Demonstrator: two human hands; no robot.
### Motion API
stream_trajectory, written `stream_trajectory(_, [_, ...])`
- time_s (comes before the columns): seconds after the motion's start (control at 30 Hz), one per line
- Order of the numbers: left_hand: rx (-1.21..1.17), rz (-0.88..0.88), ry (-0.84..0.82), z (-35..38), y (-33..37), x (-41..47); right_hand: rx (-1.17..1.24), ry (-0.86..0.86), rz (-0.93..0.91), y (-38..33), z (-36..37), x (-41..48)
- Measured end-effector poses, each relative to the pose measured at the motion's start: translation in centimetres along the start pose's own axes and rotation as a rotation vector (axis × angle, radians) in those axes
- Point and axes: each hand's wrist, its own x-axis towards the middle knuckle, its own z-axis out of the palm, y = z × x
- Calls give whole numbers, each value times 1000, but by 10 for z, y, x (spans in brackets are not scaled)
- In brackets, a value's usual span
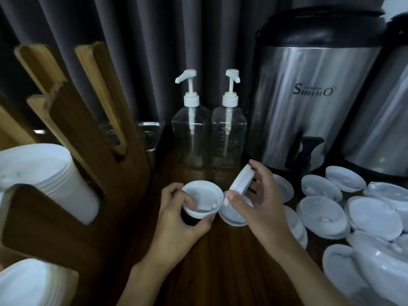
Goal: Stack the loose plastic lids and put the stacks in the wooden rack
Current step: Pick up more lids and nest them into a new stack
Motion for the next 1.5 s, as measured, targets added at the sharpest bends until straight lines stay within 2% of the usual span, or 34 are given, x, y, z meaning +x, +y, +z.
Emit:
stream_trajectory(0.27, [-90,27,-55,-2,5,-17,262,166,-76,-6,13,-28])
stream_trajectory(0.63, [-149,28,-112,1,3,-20,341,262,-194,0,16,-39])
stream_trajectory(0.77, [-169,49,-129,3,6,-21,330,194,-186,7,25,-42])
stream_trajectory(0.9, [-197,97,-99,3,8,-20,355,101,-84,16,22,-40])
stream_trajectory(1.03, [-212,104,-53,2,9,-20,273,-9,-18,18,21,-39])
stream_trajectory(1.27, [-236,85,-46,8,15,-26,223,-81,70,16,19,-36])
stream_trajectory(1.5, [-484,23,-51,12,24,-25,251,-205,109,12,21,-37])
